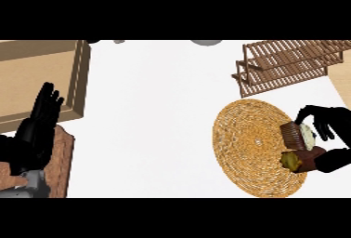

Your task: Pick the cupcake from the placemat and place it in the tiered shelf

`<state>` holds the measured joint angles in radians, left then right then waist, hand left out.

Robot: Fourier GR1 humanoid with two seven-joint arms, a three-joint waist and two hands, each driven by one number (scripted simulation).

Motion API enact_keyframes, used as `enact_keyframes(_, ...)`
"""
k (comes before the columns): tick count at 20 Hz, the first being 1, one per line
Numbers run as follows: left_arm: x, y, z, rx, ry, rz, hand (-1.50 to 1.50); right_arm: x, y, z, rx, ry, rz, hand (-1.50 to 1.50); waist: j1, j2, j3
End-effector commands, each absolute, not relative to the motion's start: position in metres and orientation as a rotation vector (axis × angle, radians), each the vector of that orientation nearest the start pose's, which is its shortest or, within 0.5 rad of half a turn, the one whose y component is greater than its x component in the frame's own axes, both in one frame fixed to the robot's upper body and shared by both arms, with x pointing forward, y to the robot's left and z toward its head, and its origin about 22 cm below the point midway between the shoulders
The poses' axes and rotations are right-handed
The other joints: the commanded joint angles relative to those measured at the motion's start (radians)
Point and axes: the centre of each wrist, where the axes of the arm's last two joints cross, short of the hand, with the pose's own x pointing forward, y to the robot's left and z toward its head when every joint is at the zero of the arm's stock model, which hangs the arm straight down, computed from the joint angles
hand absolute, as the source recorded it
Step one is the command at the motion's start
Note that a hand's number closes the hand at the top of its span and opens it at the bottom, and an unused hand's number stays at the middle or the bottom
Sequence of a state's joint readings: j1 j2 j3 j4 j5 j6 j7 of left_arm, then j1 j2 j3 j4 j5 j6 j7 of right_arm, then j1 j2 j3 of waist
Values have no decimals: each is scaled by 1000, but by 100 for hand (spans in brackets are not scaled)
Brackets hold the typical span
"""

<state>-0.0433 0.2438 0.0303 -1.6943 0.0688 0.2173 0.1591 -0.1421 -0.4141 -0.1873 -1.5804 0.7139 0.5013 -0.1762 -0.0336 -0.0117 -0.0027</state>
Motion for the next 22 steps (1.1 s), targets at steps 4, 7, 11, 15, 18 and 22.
enact_keyframes(4, 255, 287, 62, 270, -1604, 61, 0, 249, -357, 169, -675, -1541, 742, 150, 4, 3, 0)
enact_keyframes(7, 252, 279, 56, 276, -1603, 53, 0, 229, -371, 215, -777, -1553, 681, 150, 7, 3, 0)
enact_keyframes(11, 253, 263, 58, 260, -1604, 42, 0, 241, -388, 254, -858, -1525, 647, 150, 33, 10, 2)
enact_keyframes(15, 269, 269, 55, 257, -1617, 35, 0, 252, -397, 245, -839, -1531, 587, 150, 33, 12, 2)
enact_keyframes(18, 253, 260, 61, 245, -1607, 56, 0, 280, -394, 250, -858, -1549, 550, 150, 41, 12, 3)
enact_keyframes(22, 256, 266, 54, 245, -1601, 60, 0, 311, -400, 226, -875, -1541, 499, 150, 48, 15, 3)
